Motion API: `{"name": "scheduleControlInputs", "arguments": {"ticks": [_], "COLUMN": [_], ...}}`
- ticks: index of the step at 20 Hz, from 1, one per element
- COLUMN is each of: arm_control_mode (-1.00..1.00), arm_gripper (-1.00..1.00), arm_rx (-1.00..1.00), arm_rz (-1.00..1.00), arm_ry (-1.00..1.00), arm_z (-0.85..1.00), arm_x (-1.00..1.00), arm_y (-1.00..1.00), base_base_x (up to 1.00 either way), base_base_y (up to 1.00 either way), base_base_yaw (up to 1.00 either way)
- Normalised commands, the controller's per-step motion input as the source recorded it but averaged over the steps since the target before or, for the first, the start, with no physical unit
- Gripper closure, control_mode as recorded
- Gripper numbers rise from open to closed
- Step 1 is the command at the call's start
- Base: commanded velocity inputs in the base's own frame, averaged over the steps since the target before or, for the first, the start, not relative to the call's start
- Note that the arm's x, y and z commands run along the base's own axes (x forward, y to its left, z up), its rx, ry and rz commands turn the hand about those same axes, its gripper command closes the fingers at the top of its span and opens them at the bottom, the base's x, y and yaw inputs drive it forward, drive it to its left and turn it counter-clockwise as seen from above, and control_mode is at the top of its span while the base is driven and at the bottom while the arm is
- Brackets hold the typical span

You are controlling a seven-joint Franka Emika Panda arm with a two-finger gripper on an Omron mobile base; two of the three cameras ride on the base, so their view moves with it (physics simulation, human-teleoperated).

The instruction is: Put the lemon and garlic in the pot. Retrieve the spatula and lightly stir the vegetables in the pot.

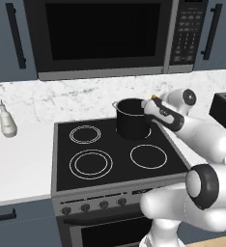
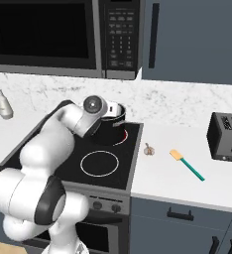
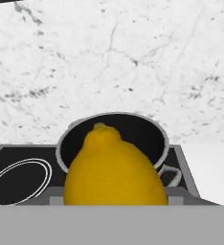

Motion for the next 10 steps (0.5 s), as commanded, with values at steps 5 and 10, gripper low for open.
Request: {"name": "scheduleControlInputs", "arguments": {"ticks": [5,10], "arm_control_mode": [-1.0,-1.0], "arm_gripper": [1.0,1.0], "arm_rx": [0.0,-0.01], "arm_rz": [0.01,0.0], "arm_ry": [0.04,0.07], "arm_z": [-0.23,-0.41], "arm_x": [0.7,0.51], "arm_y": [0.12,0.16], "base_base_x": [0.0,0.0], "base_base_y": [0.0,0.0], "base_base_yaw": [0.0,0.0]}}
